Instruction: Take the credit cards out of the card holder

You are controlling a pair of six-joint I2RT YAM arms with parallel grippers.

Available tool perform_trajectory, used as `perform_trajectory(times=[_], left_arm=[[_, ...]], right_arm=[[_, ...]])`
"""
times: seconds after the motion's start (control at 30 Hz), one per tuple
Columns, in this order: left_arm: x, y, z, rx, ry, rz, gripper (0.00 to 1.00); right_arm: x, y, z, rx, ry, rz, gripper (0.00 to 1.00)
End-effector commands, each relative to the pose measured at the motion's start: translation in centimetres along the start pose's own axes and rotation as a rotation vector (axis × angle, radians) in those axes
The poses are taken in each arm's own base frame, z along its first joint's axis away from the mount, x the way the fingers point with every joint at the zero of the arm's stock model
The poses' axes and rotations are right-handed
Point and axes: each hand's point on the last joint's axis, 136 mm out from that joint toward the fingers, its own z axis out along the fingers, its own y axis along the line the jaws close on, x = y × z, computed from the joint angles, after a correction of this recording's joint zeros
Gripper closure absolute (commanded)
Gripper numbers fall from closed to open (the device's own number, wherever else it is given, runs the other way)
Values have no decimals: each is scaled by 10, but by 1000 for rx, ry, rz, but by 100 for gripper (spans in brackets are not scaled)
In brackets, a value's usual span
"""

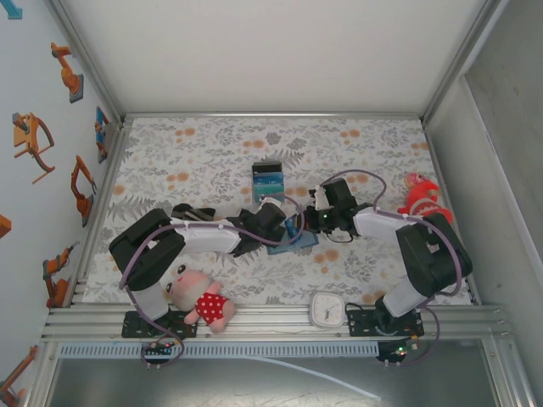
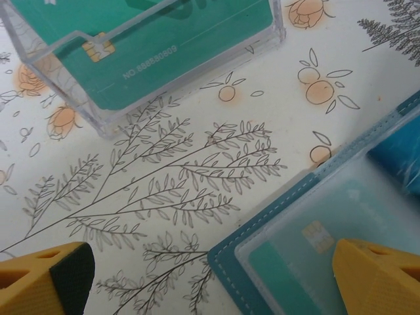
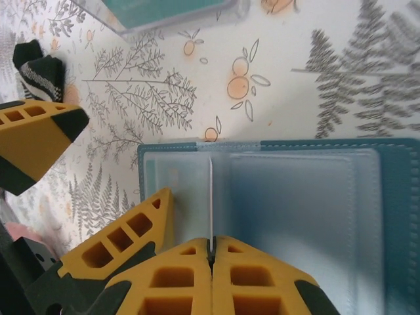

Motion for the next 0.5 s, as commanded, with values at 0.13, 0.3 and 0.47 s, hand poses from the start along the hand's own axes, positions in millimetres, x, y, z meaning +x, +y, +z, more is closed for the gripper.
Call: perform_trajectory(times=[0.13, 0.3, 0.47], left_arm=[[-32, 26, -34, -33, -104, -16, 6], [-66, 44, -63, 87, -215, -144, 1], [-97, 60, -101, 192, -348, -189, 1]], right_arm=[[-21, 19, -37, 64, -107, -152, 100], [-26, 43, -60, 27, -151, -274, 100], [-27, 71, -86, -25, -199, -430, 100]])
